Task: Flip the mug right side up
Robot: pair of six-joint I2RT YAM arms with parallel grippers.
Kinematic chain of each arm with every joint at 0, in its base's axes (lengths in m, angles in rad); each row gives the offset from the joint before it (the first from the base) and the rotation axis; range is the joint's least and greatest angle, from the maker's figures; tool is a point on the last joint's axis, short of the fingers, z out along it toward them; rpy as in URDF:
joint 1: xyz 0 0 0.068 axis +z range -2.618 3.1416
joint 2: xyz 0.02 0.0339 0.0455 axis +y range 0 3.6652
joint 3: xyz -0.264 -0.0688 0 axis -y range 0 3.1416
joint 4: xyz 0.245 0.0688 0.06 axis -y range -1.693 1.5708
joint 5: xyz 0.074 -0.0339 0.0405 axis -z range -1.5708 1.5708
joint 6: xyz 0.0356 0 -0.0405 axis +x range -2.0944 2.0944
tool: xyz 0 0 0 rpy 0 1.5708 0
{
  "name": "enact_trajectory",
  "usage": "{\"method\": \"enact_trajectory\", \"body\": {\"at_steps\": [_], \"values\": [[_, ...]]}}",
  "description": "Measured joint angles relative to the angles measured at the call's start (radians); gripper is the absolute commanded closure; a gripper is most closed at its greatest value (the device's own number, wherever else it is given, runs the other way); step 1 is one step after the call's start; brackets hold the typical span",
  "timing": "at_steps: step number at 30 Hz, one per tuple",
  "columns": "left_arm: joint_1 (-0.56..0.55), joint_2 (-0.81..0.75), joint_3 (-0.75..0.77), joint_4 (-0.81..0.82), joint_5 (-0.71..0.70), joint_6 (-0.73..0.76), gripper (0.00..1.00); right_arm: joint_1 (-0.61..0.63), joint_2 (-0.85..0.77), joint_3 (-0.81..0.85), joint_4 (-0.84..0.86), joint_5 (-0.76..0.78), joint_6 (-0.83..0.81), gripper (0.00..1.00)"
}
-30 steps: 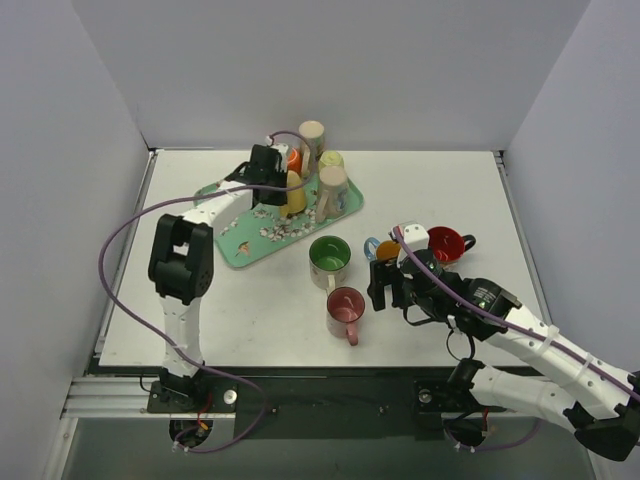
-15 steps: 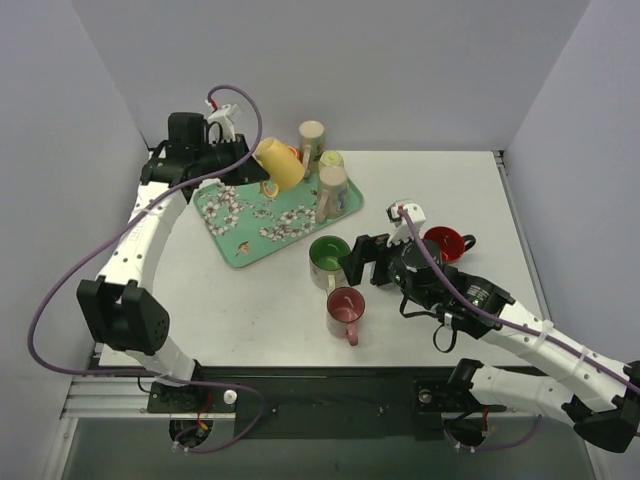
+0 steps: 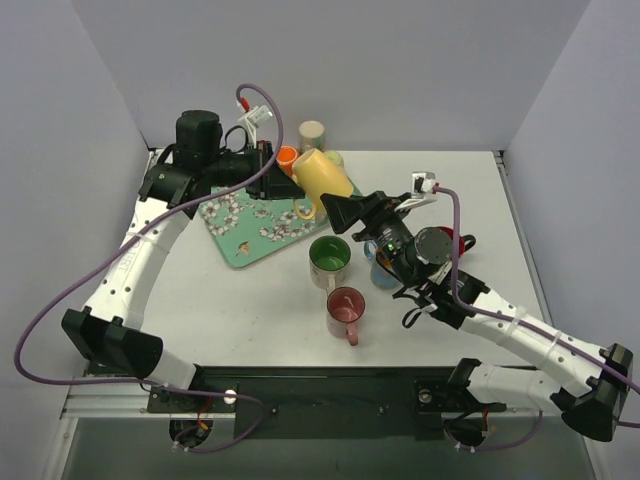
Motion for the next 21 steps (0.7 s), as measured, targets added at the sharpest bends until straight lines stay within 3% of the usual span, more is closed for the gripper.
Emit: {"method": "enact_trajectory", "body": {"at_steps": [6,8,9,10,13,14,15,16,17,18,21], "values": [[-0.045,0.000,-0.008,0.013,0.050,-0.062,1.00,0.000,0.065,0.000,0.079,0.011,0.070,0.25],[-0.055,0.000,-0.016,0.030,0.059,-0.079,1.00,0.000,0.072,0.000,0.091,0.011,0.086,0.38],[-0.056,0.000,-0.020,0.037,0.061,-0.081,1.00,0.000,0.072,-0.002,0.097,0.012,0.089,0.53],[-0.059,0.000,-0.027,0.048,0.064,-0.085,1.00,-0.001,0.072,-0.003,0.106,0.013,0.089,0.59],[-0.069,-0.006,-0.054,0.085,0.060,-0.098,1.00,-0.005,0.072,-0.005,0.135,-0.018,0.097,1.00],[-0.075,-0.006,-0.068,0.097,0.060,-0.100,1.00,-0.002,0.071,-0.004,0.144,-0.026,0.079,1.00],[-0.078,-0.006,-0.081,0.098,0.061,-0.110,0.72,0.004,0.067,-0.003,0.145,-0.066,0.060,1.00],[-0.082,-0.006,-0.095,0.082,0.063,-0.122,0.57,0.010,0.066,0.002,0.133,-0.083,0.034,1.00],[-0.085,-0.006,-0.100,0.064,0.055,-0.116,0.29,0.011,0.061,0.003,0.112,-0.092,0.015,1.00],[-0.088,-0.005,-0.101,0.052,0.042,-0.090,0.18,0.010,0.061,0.008,0.090,-0.093,0.005,1.00],[-0.095,-0.011,-0.100,0.019,-0.032,0.015,0.15,0.006,0.054,0.044,-0.069,-0.066,-0.050,1.00]]}}
